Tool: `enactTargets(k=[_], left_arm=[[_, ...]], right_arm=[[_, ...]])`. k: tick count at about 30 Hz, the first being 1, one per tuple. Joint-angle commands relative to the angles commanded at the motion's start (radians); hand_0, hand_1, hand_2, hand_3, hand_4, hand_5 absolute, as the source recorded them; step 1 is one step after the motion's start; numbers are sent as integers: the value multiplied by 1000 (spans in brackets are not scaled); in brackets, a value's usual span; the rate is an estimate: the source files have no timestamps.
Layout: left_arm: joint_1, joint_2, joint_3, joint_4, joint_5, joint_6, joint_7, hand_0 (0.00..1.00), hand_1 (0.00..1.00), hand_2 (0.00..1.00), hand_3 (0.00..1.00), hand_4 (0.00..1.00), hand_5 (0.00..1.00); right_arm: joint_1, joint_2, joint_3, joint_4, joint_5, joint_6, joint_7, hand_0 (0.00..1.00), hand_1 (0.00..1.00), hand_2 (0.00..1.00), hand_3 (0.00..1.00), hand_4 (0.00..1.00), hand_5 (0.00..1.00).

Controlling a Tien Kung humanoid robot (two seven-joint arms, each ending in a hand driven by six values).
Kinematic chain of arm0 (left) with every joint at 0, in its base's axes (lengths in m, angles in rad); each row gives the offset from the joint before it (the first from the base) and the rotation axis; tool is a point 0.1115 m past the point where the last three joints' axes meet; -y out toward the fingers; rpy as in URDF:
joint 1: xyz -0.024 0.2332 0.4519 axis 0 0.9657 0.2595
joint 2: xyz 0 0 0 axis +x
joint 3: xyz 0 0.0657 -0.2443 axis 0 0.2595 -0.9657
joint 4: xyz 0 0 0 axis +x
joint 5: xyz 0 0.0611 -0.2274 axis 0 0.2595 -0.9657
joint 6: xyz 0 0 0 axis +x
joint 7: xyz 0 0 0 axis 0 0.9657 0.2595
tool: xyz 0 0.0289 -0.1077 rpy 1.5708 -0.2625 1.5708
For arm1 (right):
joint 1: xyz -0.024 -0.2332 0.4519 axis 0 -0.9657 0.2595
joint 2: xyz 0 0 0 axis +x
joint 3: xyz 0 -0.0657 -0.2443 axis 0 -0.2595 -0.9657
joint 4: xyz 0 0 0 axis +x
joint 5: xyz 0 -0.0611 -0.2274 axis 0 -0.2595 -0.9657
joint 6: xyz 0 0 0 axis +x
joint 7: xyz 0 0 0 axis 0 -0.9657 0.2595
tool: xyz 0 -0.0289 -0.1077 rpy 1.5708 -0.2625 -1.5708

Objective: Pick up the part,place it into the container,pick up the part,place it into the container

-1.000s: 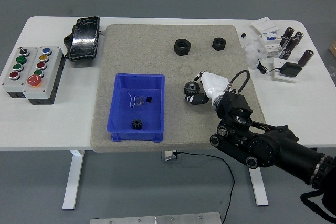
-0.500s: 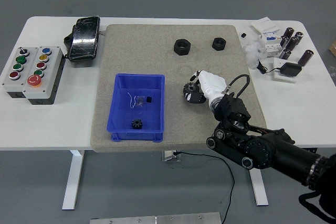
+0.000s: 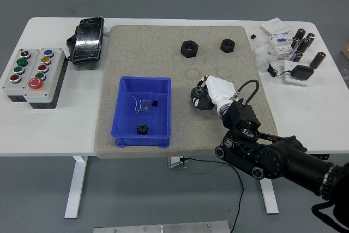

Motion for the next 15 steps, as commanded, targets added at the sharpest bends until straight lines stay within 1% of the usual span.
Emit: enactTargets(k=[6,10,15], left_arm=[[0,0,-1,0,0,0,-1,632,549,527,590,641,329],[0,0,0,0,-1,0,-1,632,549,527,590,641,329],[2,0,1,0,-2,1,-1,632,550,527,590,642,332]], right_arm=[[-4,-10,38,27,-43,-16,-7,586,592,488,569,402,2],[-11,-17,64,57,-74,-29,-14,586,592,488,569,402,2],[-24,-29,78,141,-100,-55,-20,573,589,487,569,407,2]])
